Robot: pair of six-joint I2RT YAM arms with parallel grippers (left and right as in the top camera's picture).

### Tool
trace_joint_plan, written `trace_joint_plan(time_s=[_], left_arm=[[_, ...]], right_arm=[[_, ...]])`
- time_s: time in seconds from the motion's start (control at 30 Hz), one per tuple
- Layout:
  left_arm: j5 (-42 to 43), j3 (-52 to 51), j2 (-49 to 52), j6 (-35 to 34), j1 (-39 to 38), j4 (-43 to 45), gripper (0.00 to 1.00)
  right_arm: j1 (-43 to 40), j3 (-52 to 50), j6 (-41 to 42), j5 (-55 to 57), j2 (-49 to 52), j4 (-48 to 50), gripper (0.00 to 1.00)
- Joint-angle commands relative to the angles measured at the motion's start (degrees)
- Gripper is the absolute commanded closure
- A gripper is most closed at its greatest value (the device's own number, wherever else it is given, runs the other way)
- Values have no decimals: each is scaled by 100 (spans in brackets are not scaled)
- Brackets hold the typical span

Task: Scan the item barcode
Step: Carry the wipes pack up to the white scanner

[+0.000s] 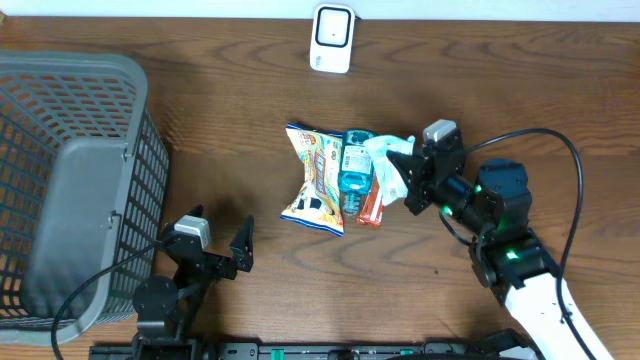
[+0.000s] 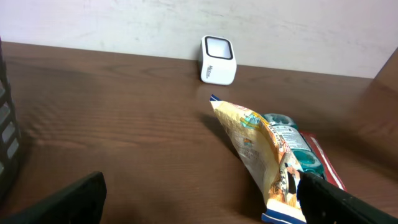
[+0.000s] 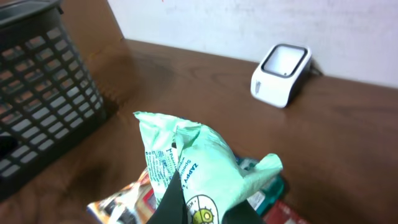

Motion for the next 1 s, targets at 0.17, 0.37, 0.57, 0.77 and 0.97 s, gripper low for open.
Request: trace_joint_plan(time_s=[0.17, 0.37, 0.57, 0.77, 0.97], left_arm=[[13, -105, -4, -33, 20, -131, 2], [15, -105, -4, -33, 20, -131, 2], [15, -105, -4, -33, 20, -131, 2], [13, -105, -4, -33, 20, -131, 2], [13, -105, -4, -33, 20, -131, 2]], right_arm=[[293, 50, -1128, 1342, 1434, 1899, 99], [879, 240, -2208, 2977, 2780, 4607, 99], [1019, 1790, -3045, 3268, 4277, 4564, 99], [1014, 3991, -3781, 3270, 5689, 3814, 99], [1014, 6240, -4498, 3497, 7202, 3171, 99]])
